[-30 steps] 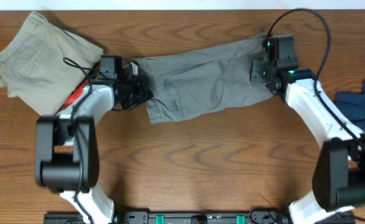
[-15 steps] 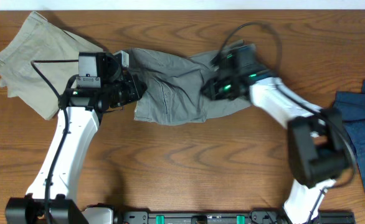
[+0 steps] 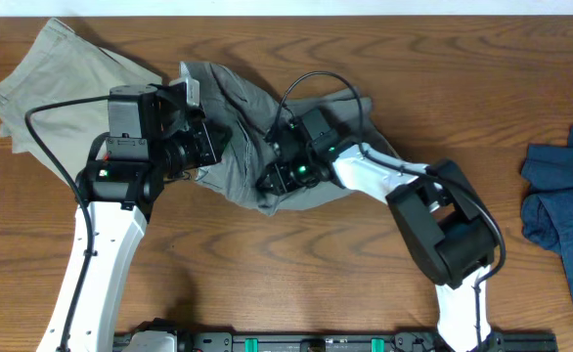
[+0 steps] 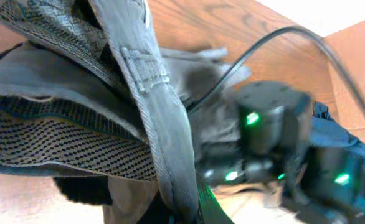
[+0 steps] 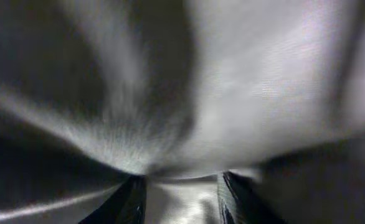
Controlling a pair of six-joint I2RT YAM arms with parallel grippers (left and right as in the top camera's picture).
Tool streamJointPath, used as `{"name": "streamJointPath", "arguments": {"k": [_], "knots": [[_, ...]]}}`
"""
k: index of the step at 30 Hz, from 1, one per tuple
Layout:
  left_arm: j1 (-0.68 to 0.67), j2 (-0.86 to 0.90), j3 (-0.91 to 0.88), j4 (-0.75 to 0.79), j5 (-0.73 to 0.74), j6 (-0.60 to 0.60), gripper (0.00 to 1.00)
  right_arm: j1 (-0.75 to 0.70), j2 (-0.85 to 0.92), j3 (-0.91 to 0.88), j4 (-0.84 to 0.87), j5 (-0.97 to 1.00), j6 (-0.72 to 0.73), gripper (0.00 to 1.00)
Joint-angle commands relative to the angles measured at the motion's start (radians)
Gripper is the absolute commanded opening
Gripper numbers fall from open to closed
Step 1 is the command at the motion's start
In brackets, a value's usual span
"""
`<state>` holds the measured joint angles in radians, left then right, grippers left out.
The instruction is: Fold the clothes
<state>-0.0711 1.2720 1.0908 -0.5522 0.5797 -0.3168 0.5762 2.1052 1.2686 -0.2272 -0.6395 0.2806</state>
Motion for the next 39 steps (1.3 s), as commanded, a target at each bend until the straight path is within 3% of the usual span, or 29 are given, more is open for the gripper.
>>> {"name": "streamJointPath", "arguments": {"k": [1,7,16,28,38,39], "knots": [[0.002,0.005,0.03,-0.013,0.01,0.004,0.06,-0.096,-0.119,0.001,-0.037,0.076,0.002,0.38],[0.002,0.015,0.03,-0.002,0.011,0.006,0.06,-0.273,-0.262,0.001,-0.215,0.238,-0.09,0.4],[-0.021,0.015,0.03,0.039,0.013,-0.038,0.06,-0.377,-0.184,-0.04,-0.378,0.472,-0.14,0.37],[-0.275,0.118,0.03,0.303,0.011,-0.135,0.06,-0.256,-0.058,-0.053,-0.38,0.425,-0.019,0.31],[-0.339,0.32,0.03,0.535,0.012,-0.269,0.07,-0.096,-0.058,-0.053,-0.423,0.428,0.089,0.34],[-0.343,0.33,0.03,0.543,0.012,-0.269,0.13,-0.091,-0.058,-0.053,-0.423,0.427,0.089,0.35]]}}
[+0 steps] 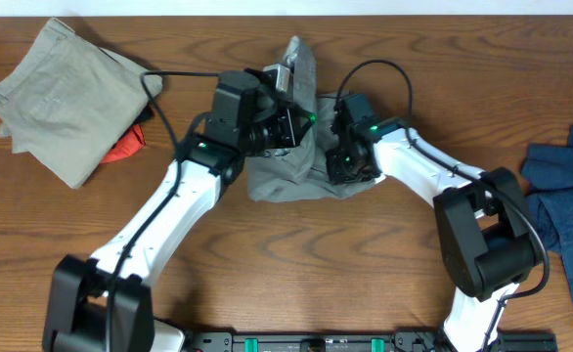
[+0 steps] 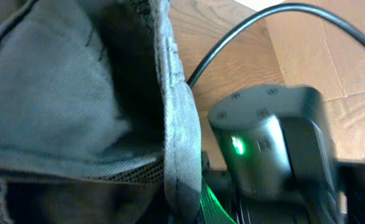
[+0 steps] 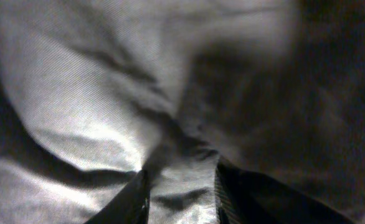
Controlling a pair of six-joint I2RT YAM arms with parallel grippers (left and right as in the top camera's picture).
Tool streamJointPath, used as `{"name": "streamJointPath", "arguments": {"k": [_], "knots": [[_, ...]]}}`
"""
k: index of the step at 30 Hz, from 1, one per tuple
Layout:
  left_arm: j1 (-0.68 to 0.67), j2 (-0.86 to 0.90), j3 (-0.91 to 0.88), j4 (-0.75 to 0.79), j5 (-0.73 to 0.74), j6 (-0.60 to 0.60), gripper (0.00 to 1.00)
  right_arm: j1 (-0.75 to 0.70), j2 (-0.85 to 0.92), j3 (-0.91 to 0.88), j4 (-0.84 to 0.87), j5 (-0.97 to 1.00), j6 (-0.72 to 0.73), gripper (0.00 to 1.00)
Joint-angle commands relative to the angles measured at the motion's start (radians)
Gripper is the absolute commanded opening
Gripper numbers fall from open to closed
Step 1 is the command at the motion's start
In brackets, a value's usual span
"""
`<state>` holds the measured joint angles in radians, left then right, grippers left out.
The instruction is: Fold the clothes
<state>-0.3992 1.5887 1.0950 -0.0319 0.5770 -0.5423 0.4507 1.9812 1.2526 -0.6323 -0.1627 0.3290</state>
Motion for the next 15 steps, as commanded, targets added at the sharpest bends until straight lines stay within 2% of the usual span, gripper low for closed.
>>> {"name": "streamJointPath", "arguments": {"k": [1,3,5,11,15], "knots": [[-0.018,0.023,0.026,0.028,0.014,-0.043,0.29,0.035,0.065,-0.037,-0.02,-0.051,0.041,0.35],[-0.018,0.03,0.026,0.03,0.014,-0.042,0.46,0.031,0.06,-0.034,-0.042,-0.051,0.041,0.35],[-0.016,0.029,0.026,0.031,0.015,-0.042,0.55,0.016,0.043,-0.024,-0.083,-0.039,0.04,0.35],[0.052,0.012,0.026,0.061,0.018,-0.035,0.56,-0.119,-0.096,0.036,-0.249,0.161,0.041,0.39],[0.134,0.016,0.026,0.047,0.005,-0.005,0.56,-0.232,-0.24,0.087,-0.282,0.149,0.014,0.41]]}}
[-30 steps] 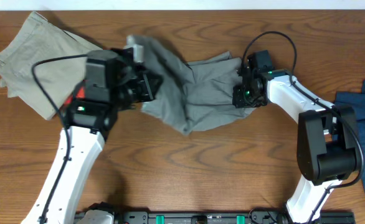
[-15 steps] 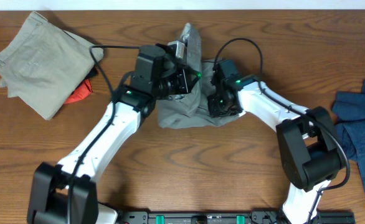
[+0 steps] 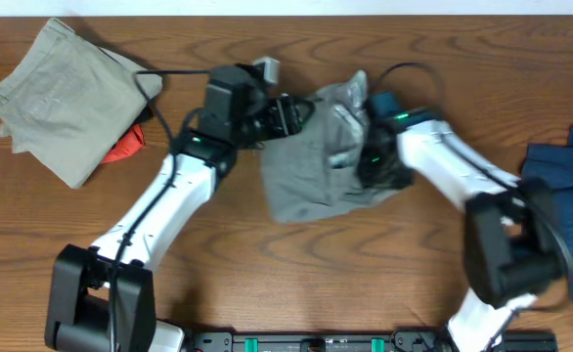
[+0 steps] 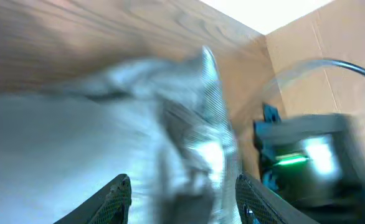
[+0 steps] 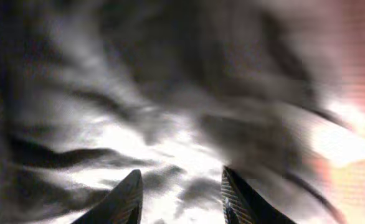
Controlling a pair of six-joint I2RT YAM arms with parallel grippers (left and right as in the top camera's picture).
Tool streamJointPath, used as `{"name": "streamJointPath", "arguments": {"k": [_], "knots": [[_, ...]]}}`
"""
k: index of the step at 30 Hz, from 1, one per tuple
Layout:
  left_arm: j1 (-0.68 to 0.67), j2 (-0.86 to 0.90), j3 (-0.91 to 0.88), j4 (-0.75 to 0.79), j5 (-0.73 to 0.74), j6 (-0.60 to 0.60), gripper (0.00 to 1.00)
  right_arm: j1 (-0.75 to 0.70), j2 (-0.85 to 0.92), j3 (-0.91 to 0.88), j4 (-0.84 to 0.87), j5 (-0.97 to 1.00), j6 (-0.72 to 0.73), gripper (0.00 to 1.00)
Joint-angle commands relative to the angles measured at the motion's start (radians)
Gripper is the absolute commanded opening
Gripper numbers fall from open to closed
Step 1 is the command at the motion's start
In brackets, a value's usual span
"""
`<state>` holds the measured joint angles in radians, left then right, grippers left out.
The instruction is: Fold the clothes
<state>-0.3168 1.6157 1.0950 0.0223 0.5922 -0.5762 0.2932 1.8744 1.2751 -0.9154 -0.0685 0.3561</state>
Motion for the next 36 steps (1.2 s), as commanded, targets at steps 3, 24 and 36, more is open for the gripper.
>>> {"name": "streamJointPath", "arguments": {"k": [3,24,36], "knots": [[0.092,-0.001,0.026,-0.042,-0.059,0.052,0.56,-0.126,-0.24,0.085,0.051,-0.097,-0.089,0.41],[0.066,0.343,0.026,0.196,-0.211,0.166,0.58,0.092,-0.05,-0.028,0.058,-0.318,-0.143,0.35],[0.024,0.394,0.026,-0.159,-0.211,0.272,0.43,0.05,0.032,-0.029,0.006,0.26,-0.08,0.49]]}}
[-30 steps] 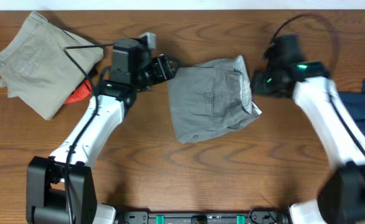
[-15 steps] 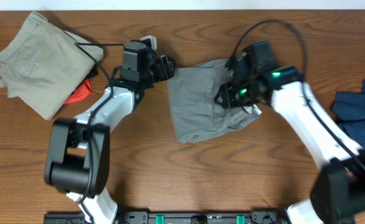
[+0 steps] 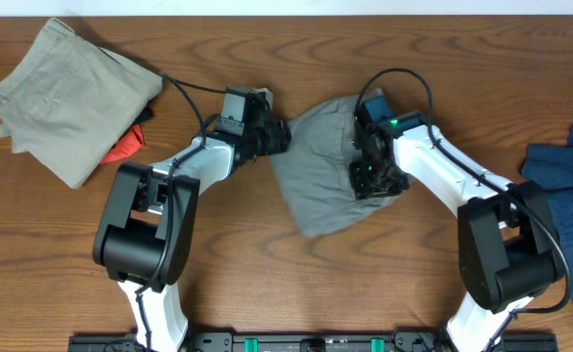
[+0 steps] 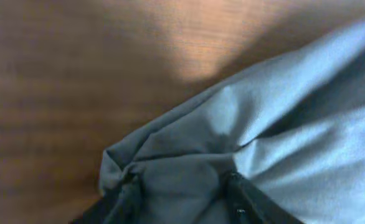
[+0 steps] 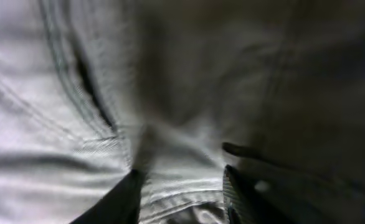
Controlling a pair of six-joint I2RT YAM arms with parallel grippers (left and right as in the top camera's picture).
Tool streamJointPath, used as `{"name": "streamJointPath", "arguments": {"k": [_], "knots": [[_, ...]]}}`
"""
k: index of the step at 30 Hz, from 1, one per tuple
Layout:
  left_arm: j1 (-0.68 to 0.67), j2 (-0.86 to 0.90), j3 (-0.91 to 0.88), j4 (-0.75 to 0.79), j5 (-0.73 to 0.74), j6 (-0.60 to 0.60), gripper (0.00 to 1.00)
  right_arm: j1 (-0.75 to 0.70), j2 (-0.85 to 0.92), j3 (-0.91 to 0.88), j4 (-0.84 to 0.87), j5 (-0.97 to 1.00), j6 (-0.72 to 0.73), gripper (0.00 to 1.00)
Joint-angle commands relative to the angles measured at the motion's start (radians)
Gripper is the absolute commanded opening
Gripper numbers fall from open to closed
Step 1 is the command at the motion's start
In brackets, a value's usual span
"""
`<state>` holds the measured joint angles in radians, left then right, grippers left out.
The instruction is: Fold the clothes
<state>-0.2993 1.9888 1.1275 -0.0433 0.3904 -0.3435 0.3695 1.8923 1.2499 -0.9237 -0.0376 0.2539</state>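
A grey garment point(image 3: 318, 166) lies spread flat on the wooden table at centre. My left gripper point(image 3: 275, 134) is at its upper left corner, shut on a bunch of the grey cloth point(image 4: 182, 180). My right gripper point(image 3: 368, 174) is at the garment's right edge, shut on a seamed fold of the grey fabric point(image 5: 182, 180). A folded khaki garment point(image 3: 66, 88) lies at the far left with an orange piece point(image 3: 122, 149) under its edge. A blue garment point(image 3: 565, 210) lies crumpled at the right edge.
Wooden table point(image 3: 296, 284) runs under everything. A black rail point(image 3: 306, 342) lies along the near edge. The arms' cables loop above the grey garment.
The grey garment, then bunched and lifted between the grippers, now lies flatter on the table. My left gripper has come down to its upper left corner; my right gripper is at its right edge.
Both grippers held the crumpled grey garment at centre left. Then they held it bunched between them nearer the middle. It was then stretched out further right, and now it lies spread on the table with both grippers still shut on it.
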Motion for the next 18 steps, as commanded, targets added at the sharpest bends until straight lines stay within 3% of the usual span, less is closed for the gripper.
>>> {"name": "streamJointPath", "arguments": {"k": [1,3,10,14,18], "knots": [[0.008,0.021,-0.007,-0.152,-0.008,0.039,0.42,-0.034,0.014,-0.004,0.034,0.271,0.023,0.54],[0.008,0.016,-0.007,-0.274,0.014,0.04,0.41,-0.05,0.014,-0.004,0.085,0.349,0.011,0.62],[0.007,-0.086,-0.007,-0.505,0.051,0.092,0.43,-0.081,0.013,-0.004,0.277,0.374,-0.177,0.63],[0.008,-0.229,-0.007,-0.476,-0.003,0.122,0.62,-0.081,0.013,-0.004,0.274,0.35,-0.164,0.65],[0.008,-0.329,-0.007,-0.333,-0.07,0.168,0.83,-0.081,0.013,-0.004,0.272,0.303,-0.148,0.65]]}}
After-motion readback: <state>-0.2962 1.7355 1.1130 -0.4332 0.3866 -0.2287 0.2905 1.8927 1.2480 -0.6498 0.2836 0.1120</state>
